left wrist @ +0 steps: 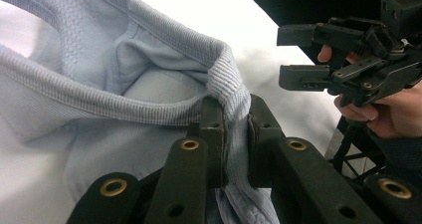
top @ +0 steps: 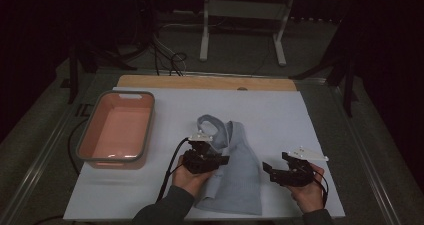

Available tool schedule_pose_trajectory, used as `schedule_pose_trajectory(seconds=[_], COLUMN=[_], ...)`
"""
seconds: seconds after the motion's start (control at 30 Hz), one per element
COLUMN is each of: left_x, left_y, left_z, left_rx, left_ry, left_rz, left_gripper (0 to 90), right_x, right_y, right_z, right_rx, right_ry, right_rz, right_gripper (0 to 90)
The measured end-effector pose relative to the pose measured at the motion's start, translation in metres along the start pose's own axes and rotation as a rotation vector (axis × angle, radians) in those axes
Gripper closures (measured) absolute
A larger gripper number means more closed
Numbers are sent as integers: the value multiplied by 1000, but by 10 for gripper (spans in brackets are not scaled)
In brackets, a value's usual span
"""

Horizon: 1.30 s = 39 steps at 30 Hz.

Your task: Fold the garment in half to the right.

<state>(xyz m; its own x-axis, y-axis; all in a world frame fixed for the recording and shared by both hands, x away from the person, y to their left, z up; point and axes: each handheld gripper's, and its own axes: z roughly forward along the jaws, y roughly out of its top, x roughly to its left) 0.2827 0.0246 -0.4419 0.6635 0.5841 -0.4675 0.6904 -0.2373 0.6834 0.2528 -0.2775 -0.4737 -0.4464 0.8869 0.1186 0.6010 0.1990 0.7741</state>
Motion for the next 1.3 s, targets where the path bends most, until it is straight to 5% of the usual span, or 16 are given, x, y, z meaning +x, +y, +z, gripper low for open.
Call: schedule_pose_trajectory(seconds=[0.3, 0.63, 0.83, 1.07, 1.1, 1.3], left_x=[-3, -10, -7, 1, 5, 18], left_y=[1, 0, -2, 0, -1, -5], left_z=[16, 44, 45, 26, 19, 4], left_rx=[-40, 2, -25, -83, -98, -123], left_ry=[-79, -140, -178, -112, -70, 17], left_rz=[6, 27, 31, 38, 36, 24], left_gripper=[823, 810, 554, 315, 263, 163], right_x=[-1, -1, 0, 6, 10, 18], right_y=[0, 0, -1, 1, 2, 5], right_z=[0, 1, 0, 1, 2, 5], right_rx=[-4, -3, -5, -3, 1, 6], right_ry=[-1, 1, 7, 27, 37, 70], right_rz=[6, 12, 13, -5, -14, -38], right_gripper=[155, 156, 156, 156, 161, 178])
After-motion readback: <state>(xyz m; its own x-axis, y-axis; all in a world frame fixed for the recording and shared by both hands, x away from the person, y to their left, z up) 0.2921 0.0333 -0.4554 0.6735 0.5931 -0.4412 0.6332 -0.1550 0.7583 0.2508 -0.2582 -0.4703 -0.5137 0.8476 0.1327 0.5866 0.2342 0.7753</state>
